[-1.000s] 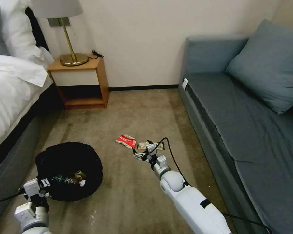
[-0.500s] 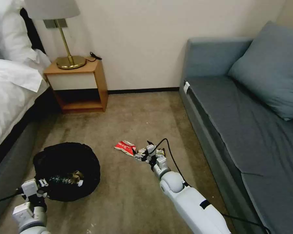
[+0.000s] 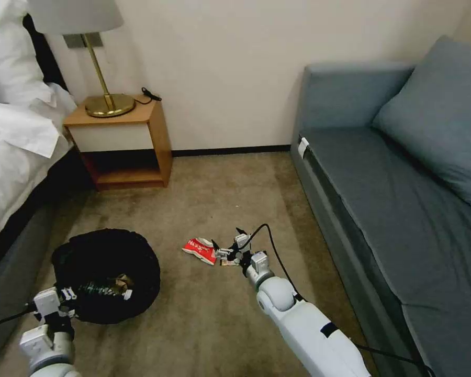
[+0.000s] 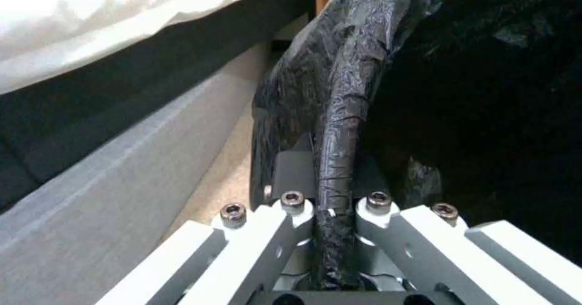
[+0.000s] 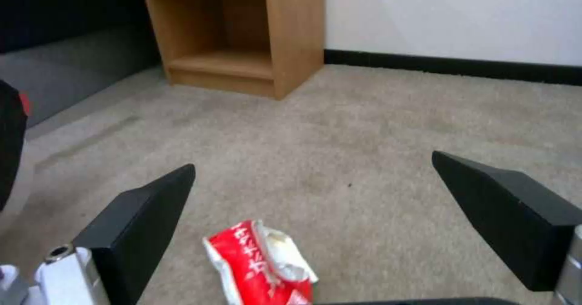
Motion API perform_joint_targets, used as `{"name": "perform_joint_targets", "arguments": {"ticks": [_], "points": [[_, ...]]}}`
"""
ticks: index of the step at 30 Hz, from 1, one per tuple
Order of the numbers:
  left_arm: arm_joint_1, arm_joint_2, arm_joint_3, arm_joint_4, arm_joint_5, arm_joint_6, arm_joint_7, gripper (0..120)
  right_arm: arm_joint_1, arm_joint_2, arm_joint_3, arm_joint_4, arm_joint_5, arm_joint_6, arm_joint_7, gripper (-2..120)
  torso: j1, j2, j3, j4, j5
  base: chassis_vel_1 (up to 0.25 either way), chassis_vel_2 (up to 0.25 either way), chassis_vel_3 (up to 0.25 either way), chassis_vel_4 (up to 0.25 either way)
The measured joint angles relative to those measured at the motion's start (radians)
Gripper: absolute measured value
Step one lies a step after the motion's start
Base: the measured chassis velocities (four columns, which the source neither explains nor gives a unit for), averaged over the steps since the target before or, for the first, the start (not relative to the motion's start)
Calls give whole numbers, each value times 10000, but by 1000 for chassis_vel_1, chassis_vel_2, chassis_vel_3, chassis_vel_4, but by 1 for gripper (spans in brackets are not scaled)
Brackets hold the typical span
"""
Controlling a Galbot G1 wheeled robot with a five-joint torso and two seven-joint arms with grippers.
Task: Pick up the trash bin, then pick up the garbage on the floor and place it into the trash bin.
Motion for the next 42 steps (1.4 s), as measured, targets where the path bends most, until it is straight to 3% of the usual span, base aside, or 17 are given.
{"name": "perform_joint_targets", "arguments": {"ticks": [17, 26, 33, 36, 39, 40, 42], "points": [[35, 92, -82, -35, -69, 13, -8, 4, 232, 54, -262, -190, -269, 140, -99, 100, 1, 0, 1, -1, 0, -90, 89, 89, -86], [-237, 344, -133, 479, -174, 129, -9, 4, 1706, -80, -1059, -921, 267, -165, -526, 100, 0, 0, 0, 1, 0, 0, 0, 0, 0], [-405, 309, -109, 337, 123, 369, -73, 4, 3453, -65, -2140, -2956, 887, -750, -2696, 100, 1, 0, 1, -2, -1, 0, 0, 0, 0], [-425, 324, -183, 164, 225, 530, -75, 4, 4521, 597, -2433, -4789, 593, -471, -3977, 100, 1, 0, 1, -1, 1, 0, 0, 0, 0], [-439, 325, -229, 159, 232, 566, -77, 4, 4887, 902, -2406, -5539, 383, -307, -4477, 100, 1, 0, 2, 0, 0, 0, 0, 0, 0], [-464, 302, -284, 173, 245, 588, -82, 4, 5455, 1484, -2239, -6843, -219, -74, -5308, 100, 1, 0, 1, 2, 0, 0, 0, 0, 0], [-466, 283, -289, 214, 252, 588, -82, 4, 5573, 1635, -2246, -7112, -358, -68, -5498, 100, 1, -1, 1, 2, 0, 0, 0, 0, 0]]}}
